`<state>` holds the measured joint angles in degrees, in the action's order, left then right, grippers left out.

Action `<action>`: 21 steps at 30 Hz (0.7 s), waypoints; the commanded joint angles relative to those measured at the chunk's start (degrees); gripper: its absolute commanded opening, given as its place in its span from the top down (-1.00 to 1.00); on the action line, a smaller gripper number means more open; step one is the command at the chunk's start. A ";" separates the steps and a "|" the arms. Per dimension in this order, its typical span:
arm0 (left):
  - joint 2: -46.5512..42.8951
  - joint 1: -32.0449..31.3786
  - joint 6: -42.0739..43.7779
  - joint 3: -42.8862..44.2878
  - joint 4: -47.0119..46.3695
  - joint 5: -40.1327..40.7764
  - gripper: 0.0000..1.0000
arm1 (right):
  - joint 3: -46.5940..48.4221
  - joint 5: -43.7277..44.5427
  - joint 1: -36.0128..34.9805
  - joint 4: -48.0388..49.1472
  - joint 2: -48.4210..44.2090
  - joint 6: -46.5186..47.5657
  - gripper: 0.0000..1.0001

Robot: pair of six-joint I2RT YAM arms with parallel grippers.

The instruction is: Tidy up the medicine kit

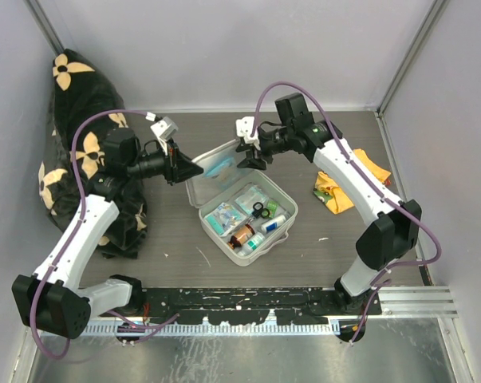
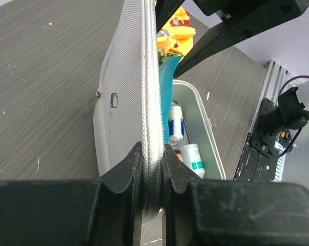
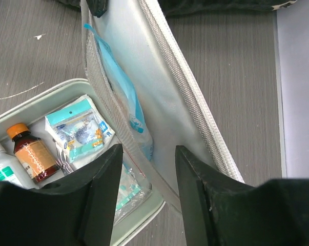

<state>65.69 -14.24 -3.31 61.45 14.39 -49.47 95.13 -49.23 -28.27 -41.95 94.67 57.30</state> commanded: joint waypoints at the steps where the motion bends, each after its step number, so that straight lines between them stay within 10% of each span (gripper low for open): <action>1: -1.91 -0.11 0.59 -0.26 -1.15 -0.84 1.00 | 0.89 -0.47 0.08 4.21 -5.17 -3.30 -0.06; 15: -1.96 -0.17 0.85 -0.76 -1.35 -0.55 1.00 | 2.29 -0.08 -4.40 5.76 -4.76 -8.47 -0.08; 21: -2.21 -0.17 0.85 -0.72 -1.29 -0.54 1.00 | 3.48 1.44 -4.68 5.74 -3.42 -8.85 0.37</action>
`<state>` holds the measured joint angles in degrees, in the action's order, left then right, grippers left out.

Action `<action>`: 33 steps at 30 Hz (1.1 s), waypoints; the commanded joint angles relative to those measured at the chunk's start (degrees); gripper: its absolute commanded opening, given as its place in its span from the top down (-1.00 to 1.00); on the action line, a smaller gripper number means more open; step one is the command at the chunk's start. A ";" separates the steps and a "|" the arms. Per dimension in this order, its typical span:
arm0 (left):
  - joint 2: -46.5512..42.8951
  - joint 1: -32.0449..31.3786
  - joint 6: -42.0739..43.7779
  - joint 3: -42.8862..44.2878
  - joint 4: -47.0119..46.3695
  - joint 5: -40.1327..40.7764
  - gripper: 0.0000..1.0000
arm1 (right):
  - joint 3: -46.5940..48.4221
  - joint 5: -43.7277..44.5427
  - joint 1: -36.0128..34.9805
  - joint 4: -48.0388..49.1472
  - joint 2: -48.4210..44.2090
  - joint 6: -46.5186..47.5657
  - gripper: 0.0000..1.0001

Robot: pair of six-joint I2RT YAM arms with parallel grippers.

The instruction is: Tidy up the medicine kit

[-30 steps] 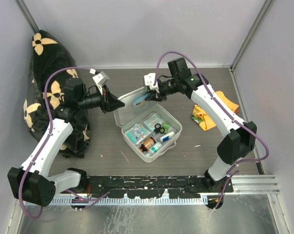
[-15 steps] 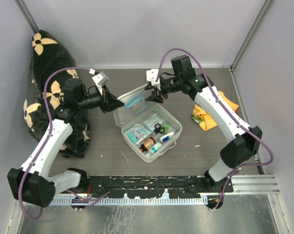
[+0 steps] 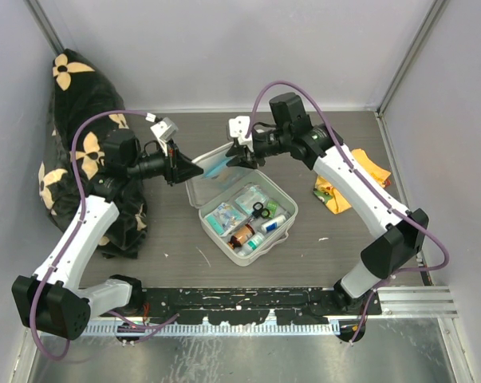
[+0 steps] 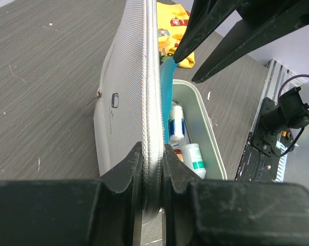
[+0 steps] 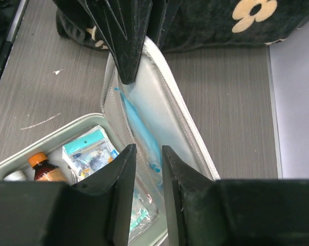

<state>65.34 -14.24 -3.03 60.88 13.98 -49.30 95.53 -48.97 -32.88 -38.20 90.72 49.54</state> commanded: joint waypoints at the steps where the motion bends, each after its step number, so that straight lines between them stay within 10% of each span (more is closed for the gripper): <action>1: -1.88 -0.12 0.57 -0.18 -0.88 -0.73 1.00 | 3.11 1.62 -0.12 1.98 0.63 -0.97 0.43; 17: -2.10 -0.16 0.79 -0.56 -0.92 -0.80 1.00 | 0.45 5.69 0.29 1.98 1.07 0.47 0.99; 33: -2.38 -0.16 0.98 -0.46 -0.83 -0.02 1.00 | -5.66 10.02 4.06 2.07 -0.20 2.47 0.99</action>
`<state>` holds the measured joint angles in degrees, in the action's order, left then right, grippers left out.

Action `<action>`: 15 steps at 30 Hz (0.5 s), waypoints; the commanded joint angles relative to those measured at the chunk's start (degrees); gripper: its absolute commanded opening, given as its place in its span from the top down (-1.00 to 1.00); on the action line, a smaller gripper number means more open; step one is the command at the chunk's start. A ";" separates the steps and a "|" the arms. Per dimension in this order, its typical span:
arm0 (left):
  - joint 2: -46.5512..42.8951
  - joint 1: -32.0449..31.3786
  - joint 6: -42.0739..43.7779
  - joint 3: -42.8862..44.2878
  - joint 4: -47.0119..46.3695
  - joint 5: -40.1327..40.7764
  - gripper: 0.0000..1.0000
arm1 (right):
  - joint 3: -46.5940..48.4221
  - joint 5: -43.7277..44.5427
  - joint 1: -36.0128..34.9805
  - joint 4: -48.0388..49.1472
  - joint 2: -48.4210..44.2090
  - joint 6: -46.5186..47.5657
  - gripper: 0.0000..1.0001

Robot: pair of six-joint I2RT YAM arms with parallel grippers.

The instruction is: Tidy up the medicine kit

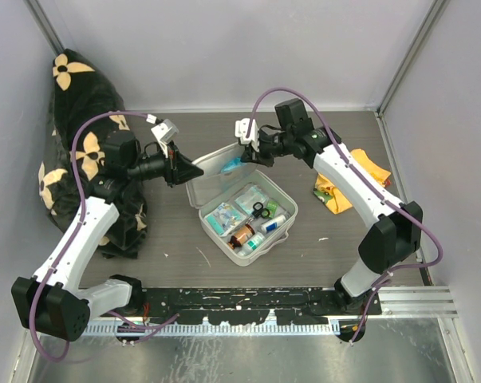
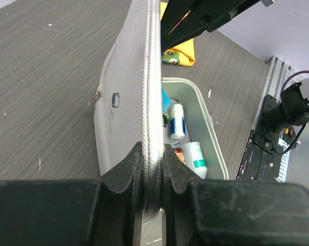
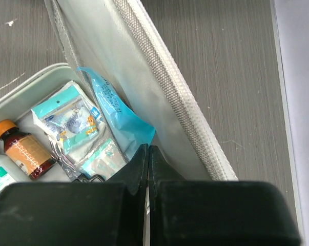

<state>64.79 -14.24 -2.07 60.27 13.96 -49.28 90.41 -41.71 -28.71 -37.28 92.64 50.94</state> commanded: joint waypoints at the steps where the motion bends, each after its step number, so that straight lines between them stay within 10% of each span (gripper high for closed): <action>1: -1.80 -0.15 -0.04 0.18 -0.78 -0.03 1.00 | -0.55 3.30 -0.05 1.23 -2.11 1.09 0.98; 15: -1.69 -0.17 0.42 -0.24 -1.37 2.04 1.00 | 0.93 4.50 -0.03 1.42 -5.73 -1.04 0.38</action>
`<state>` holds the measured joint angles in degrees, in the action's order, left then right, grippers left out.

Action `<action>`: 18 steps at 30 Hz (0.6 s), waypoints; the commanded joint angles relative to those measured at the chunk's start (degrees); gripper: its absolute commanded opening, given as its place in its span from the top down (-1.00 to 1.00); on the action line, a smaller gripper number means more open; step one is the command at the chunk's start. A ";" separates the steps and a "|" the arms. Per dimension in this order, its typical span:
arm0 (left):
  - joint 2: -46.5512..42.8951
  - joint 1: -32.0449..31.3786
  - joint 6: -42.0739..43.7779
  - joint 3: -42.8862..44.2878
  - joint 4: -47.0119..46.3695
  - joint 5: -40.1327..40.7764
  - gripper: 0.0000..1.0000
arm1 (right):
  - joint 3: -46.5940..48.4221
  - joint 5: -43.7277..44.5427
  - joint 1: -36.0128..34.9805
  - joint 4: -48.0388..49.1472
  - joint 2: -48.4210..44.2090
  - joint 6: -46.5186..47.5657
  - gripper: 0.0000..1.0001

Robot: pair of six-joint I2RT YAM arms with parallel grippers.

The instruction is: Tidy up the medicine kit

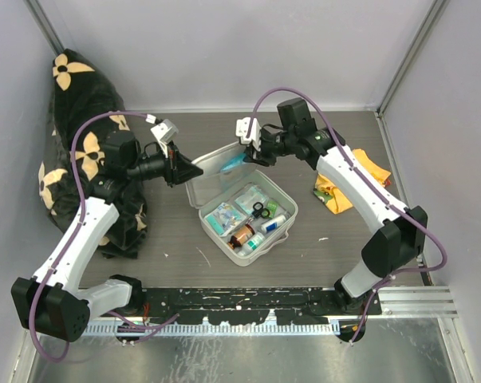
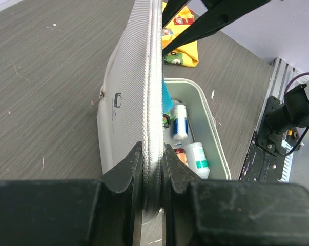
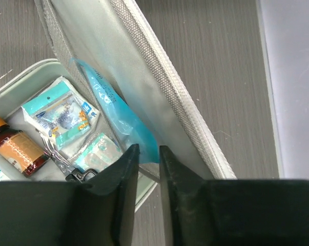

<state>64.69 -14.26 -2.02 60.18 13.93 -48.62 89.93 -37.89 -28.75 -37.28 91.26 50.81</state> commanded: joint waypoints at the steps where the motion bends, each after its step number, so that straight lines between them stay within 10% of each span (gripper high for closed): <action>1: -1.57 -0.15 0.43 -0.15 -1.43 1.68 1.00 | 1.39 0.51 0.01 1.42 -4.83 -1.31 0.32; 18: -2.27 -0.09 1.06 -1.15 -2.02 -0.12 0.60 | -4.95 7.48 1.20 6.07 -13.10 -18.37 -0.60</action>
<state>64.10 -14.26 -1.83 59.59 13.08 -46.83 87.64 -35.38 -28.47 -35.81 82.70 38.89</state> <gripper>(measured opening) 0.162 0.791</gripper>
